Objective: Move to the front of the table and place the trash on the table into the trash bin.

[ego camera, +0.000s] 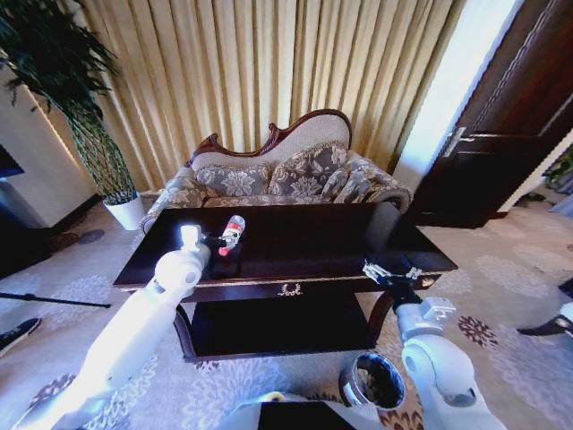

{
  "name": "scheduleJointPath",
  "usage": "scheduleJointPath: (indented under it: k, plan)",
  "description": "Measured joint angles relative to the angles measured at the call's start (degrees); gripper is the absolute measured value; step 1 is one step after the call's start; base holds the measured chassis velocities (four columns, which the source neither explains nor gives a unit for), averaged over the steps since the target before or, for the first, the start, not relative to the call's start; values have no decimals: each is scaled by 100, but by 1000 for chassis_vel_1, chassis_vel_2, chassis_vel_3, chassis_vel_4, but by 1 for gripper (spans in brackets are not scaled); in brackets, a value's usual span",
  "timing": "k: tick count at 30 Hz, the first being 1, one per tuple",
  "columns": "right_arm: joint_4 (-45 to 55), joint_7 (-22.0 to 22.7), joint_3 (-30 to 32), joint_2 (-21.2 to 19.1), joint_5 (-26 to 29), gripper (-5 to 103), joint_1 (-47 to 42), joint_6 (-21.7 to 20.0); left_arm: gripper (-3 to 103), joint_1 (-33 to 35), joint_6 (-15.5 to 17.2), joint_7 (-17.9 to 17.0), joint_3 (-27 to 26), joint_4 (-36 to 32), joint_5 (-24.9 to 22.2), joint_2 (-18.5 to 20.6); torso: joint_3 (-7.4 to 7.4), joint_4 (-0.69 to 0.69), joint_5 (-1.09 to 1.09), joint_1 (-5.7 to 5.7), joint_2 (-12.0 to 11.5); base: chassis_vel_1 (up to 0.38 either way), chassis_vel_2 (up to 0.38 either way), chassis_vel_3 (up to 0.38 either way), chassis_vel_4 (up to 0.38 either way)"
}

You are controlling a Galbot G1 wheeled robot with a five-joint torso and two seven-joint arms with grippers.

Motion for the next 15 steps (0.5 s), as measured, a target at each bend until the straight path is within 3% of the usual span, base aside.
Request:
scheduleJointPath:
  k: [7,11,15]
  plan:
    - [-3,-4,-11,10,2,100,-53,99,100,98,1,0,-18,29,3,-75,0,0,0,0,0,0,0,0,0]
    - [13,-6,-15,23,9,100,-57,185,82,125,1,0,-23,101,20,-144,0,0,0,0,1,0,0,0,0]
    - [-29,-7,-61,20,10,100,-26,243,71,126,-2,1,0,240,123,-239,0,0,0,0,1,0,0,0,0]
